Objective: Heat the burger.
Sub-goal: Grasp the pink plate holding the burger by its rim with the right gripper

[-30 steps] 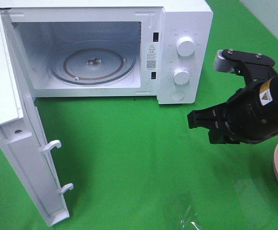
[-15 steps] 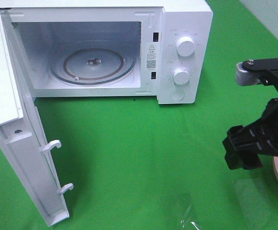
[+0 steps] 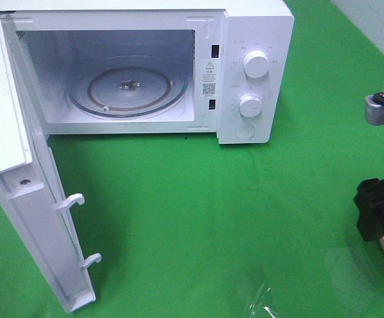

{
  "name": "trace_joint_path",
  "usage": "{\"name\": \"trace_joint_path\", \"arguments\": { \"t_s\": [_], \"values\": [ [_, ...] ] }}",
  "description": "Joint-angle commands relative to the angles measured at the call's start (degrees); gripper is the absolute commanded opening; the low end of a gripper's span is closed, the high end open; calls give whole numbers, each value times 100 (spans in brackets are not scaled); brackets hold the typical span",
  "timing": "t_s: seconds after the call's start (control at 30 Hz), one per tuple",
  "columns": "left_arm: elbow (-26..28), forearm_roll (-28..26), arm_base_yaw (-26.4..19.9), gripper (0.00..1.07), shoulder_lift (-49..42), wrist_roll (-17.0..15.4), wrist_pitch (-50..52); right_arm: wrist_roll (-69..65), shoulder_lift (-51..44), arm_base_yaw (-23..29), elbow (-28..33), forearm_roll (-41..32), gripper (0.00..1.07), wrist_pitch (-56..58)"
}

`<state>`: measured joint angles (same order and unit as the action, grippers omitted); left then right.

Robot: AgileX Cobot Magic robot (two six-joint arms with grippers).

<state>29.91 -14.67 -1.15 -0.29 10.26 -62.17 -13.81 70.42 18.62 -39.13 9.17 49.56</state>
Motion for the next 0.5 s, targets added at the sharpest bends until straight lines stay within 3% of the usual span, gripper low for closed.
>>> {"name": "trace_joint_path", "arguments": {
  "t_s": [0.03,0.3,0.5],
  "values": [
    [17,-40,-6,98,-97,-6,46,235,11,-252,-6,40,88,-34],
    [17,-40,-6,98,-97,-6,46,521,487,-905,-6,74,86,-344],
    [17,-40,-6,98,-97,-6,46,539,905,-945,-6,69,84,-728]
  ]
}}
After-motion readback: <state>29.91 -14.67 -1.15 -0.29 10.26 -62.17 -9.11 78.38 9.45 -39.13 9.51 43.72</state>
